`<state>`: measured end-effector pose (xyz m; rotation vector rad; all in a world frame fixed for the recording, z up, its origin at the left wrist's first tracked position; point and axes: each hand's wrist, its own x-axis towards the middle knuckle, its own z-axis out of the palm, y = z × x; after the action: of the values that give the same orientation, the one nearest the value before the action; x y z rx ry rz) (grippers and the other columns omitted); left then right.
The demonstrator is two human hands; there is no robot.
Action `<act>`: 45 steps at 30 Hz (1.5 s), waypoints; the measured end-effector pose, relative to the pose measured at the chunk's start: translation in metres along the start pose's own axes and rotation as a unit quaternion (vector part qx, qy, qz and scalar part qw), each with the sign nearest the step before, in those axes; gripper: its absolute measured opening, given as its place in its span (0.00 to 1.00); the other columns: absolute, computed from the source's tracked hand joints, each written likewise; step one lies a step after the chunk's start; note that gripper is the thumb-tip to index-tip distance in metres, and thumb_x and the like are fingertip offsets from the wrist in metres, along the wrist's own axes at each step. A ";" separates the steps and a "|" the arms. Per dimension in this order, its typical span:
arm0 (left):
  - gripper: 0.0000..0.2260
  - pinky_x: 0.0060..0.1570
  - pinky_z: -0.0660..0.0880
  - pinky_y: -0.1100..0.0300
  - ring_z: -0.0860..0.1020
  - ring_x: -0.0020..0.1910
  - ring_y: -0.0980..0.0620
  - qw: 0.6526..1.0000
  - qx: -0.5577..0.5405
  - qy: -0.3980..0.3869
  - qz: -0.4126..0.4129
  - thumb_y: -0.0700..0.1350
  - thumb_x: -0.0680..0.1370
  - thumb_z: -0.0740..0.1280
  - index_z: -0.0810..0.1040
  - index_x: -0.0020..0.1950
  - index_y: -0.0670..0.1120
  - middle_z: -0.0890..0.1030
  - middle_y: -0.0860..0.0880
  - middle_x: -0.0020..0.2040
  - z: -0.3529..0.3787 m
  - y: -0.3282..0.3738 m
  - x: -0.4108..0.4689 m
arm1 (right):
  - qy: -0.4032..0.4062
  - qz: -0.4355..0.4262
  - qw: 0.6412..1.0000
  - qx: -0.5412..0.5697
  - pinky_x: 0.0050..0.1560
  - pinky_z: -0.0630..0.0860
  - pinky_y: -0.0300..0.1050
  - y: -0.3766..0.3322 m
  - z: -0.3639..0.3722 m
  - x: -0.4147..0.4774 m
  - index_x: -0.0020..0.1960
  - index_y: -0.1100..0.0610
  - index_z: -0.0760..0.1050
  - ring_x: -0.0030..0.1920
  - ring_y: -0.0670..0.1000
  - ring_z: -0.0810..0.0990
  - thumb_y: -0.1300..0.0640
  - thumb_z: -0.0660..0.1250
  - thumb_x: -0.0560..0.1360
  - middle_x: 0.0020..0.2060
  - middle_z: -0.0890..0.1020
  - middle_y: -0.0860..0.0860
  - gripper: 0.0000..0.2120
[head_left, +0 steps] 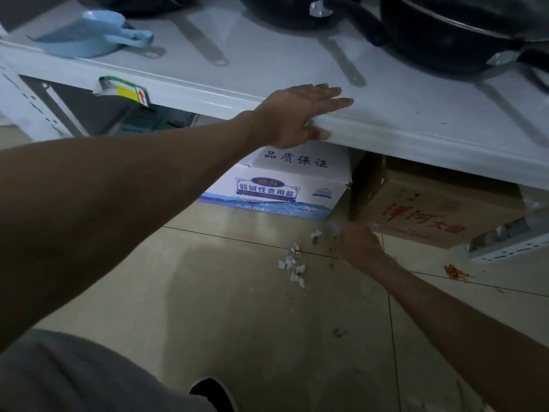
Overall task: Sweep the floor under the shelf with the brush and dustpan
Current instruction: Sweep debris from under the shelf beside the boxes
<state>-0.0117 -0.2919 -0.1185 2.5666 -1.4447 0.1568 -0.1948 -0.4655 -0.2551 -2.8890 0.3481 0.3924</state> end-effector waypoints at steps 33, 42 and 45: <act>0.30 0.74 0.54 0.56 0.56 0.78 0.53 0.999 0.015 0.027 -0.019 0.57 0.79 0.64 0.55 0.79 0.59 0.58 0.54 0.79 0.008 0.000 0.002 | -0.008 0.065 0.997 -0.040 0.54 0.73 0.47 -0.017 0.020 -0.034 0.61 0.60 0.72 0.57 0.57 0.77 0.63 0.55 0.79 0.58 0.77 0.58 0.13; 0.30 0.76 0.55 0.53 0.55 0.78 0.52 0.999 0.014 0.021 -0.026 0.56 0.79 0.63 0.54 0.79 0.59 0.57 0.54 0.79 0.005 0.002 0.001 | -0.034 0.025 0.998 0.040 0.53 0.73 0.46 -0.096 0.067 -0.054 0.56 0.59 0.76 0.57 0.56 0.77 0.62 0.60 0.76 0.57 0.77 0.57 0.10; 0.30 0.76 0.54 0.54 0.55 0.78 0.53 0.999 0.010 0.019 -0.029 0.56 0.79 0.64 0.55 0.79 0.59 0.57 0.54 0.79 0.006 0.001 0.001 | -0.026 0.016 0.996 0.082 0.53 0.73 0.46 -0.124 0.071 -0.053 0.58 0.57 0.76 0.56 0.56 0.78 0.61 0.62 0.75 0.57 0.77 0.55 0.13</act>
<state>-0.0124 -0.2947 -0.1237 2.6029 -1.3614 0.2106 -0.2295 -0.3201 -0.2854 -2.7115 0.3983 0.4233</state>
